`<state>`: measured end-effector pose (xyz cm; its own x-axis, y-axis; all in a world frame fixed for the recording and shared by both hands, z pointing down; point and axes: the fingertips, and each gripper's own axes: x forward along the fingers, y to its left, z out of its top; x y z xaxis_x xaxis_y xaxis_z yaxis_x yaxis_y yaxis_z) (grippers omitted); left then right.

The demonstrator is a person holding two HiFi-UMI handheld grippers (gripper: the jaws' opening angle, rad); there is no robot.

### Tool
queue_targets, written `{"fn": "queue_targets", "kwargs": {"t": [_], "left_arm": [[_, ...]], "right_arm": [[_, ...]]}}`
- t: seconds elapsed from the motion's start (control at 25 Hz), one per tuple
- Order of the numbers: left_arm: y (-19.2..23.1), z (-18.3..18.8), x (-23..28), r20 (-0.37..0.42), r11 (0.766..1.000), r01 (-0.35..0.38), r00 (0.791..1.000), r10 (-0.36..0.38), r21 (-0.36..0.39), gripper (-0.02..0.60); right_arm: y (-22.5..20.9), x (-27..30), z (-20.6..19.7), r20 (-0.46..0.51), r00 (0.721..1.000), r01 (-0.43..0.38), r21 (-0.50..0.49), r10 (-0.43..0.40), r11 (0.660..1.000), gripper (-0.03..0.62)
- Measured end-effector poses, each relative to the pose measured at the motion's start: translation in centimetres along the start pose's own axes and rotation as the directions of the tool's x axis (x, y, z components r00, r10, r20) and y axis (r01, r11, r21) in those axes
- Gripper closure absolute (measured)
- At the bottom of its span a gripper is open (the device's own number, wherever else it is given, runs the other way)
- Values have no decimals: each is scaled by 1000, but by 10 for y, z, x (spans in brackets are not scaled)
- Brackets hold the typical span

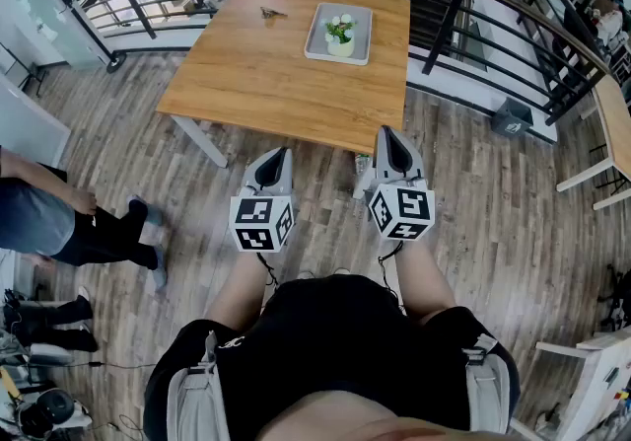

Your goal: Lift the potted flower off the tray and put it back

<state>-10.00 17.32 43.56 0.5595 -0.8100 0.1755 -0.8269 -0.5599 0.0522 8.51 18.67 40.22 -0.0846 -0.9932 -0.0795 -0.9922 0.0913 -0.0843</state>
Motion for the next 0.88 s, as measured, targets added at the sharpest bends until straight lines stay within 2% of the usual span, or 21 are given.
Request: {"fn": "queue_targets", "kwargs": {"t": [0.32,0.88], "left_arm": [[14,10,-1,18,1000,-4,1000,4,-7,569],[42,13,-8,35,1000,19,999,-18,-5,569]], "right_arm": [[13,9,6,3,1000,-9,-12,9,1000,599],[33,18,6,25,999,46,4,-46,999,597]]}}
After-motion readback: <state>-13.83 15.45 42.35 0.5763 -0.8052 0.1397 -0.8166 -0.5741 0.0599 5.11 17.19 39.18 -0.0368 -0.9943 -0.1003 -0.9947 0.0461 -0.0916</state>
